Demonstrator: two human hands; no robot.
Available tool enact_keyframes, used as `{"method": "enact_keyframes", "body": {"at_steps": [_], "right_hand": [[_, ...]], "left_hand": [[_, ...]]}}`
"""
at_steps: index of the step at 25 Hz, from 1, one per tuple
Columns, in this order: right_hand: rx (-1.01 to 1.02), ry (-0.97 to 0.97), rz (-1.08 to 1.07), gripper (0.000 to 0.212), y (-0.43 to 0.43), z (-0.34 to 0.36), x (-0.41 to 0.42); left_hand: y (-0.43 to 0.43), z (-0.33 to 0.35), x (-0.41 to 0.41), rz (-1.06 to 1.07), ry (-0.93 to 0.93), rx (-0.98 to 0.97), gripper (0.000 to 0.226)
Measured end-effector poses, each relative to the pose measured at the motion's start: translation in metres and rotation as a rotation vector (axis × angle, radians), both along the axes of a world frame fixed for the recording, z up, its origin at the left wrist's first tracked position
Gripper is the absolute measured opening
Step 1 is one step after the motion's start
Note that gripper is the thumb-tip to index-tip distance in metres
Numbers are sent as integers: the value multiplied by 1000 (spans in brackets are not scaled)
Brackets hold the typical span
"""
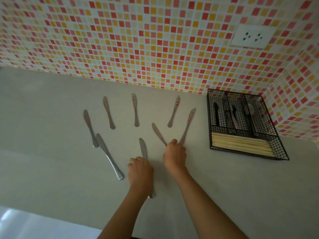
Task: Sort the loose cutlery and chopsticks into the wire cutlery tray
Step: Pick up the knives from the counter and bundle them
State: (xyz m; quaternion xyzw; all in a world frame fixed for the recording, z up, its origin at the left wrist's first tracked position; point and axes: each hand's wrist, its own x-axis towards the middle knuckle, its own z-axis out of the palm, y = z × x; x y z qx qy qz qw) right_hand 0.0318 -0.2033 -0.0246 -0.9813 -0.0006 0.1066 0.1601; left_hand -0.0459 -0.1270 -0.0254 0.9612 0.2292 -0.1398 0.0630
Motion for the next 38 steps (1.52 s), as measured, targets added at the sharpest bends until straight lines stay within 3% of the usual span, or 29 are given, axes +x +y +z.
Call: {"method": "enact_keyframes", "body": {"at_steps": [3, 6, 11, 15, 20, 26, 33, 36, 38], "right_hand": [[-22, 56, -23, 27, -1, -1, 0], [23, 113, -35, 30, -3, 3, 5], [371, -23, -177, 26, -22, 13, 19], [473, -78, -362, 24, -33, 12, 41], [381, -78, -437, 32, -27, 13, 71], [181, 6, -420, 32, -27, 0, 87], [-76, -12, -380, 22, -28, -9, 105], [-36, 82, -397, 26, -27, -5, 108], [94, 158, -443, 30, -30, 3, 111]], "left_hand": [[4, -4, 4, -31, 2, 28, 33], [8, -2, 9, 24, 0, -75, 31], [14, 9, 27, 234, -111, -382, 14], [8, 16, 70, 313, -212, -714, 9], [-3, 26, 148, 142, -314, -594, 21], [-20, 13, 216, 61, -236, -450, 31], [-24, -4, 235, -225, -104, -22, 34], [-18, 0, 234, -233, -66, -42, 32], [-12, 4, 232, -202, -30, -154, 31]]}}
